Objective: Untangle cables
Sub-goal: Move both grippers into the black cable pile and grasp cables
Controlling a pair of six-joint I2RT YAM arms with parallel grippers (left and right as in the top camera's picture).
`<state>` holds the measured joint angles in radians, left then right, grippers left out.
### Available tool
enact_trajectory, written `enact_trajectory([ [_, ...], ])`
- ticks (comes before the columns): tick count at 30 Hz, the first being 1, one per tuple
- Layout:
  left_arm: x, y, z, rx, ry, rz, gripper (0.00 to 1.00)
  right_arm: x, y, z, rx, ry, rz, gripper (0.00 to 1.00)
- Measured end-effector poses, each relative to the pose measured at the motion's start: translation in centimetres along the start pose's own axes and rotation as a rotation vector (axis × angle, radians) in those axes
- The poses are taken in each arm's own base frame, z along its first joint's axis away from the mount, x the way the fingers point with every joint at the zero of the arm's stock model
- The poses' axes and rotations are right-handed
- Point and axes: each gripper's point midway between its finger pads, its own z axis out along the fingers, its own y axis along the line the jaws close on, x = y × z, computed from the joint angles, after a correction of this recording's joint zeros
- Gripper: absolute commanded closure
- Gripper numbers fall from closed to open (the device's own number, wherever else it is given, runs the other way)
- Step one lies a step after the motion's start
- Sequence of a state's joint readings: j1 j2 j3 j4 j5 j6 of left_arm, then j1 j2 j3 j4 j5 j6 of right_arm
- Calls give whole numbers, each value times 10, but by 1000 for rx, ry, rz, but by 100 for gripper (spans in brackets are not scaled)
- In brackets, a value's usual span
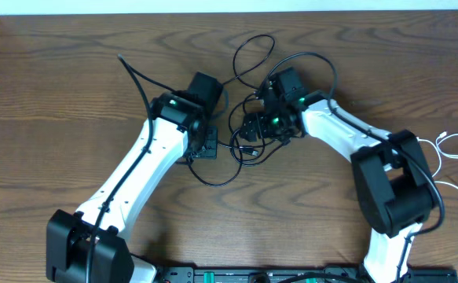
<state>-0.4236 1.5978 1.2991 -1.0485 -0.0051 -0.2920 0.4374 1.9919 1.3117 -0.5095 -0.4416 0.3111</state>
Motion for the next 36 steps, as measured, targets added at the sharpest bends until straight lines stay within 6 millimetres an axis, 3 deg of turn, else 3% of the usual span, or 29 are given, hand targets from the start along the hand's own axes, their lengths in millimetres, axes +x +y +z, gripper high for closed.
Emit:
enact_trajectory([
  [6,-11,-17,-1,102,-36,28,41,-30,13,-63,-7,-144,-14,13],
  [9,-17,-18,-1,108,-55,16,41,-41,22,-86,-18,-205,-27,26],
  [11,-19,-11,-1,81,-63,-23,42,-43,25,-89,-23,-212,-22,41],
  [13,-21,-3,0,55,-70,-66,42,-40,26,-84,-22,-198,-2,54],
  [15,-24,8,0,34,-73,-115,43,-35,30,-75,-24,-176,17,60],
  [23,-24,52,2,-32,-49,-287,40,-10,37,-18,29,-72,131,40],
  [29,-16,56,2,-46,-20,-301,30,-7,25,6,103,-82,234,39],
  [30,-16,56,2,-46,-20,-302,20,-9,23,8,112,-93,244,40],
  [31,-16,56,2,-46,-19,-298,2,-12,22,10,121,-108,253,41],
  [36,-16,56,2,-48,-20,-306,2,-27,18,17,124,-176,292,45],
])
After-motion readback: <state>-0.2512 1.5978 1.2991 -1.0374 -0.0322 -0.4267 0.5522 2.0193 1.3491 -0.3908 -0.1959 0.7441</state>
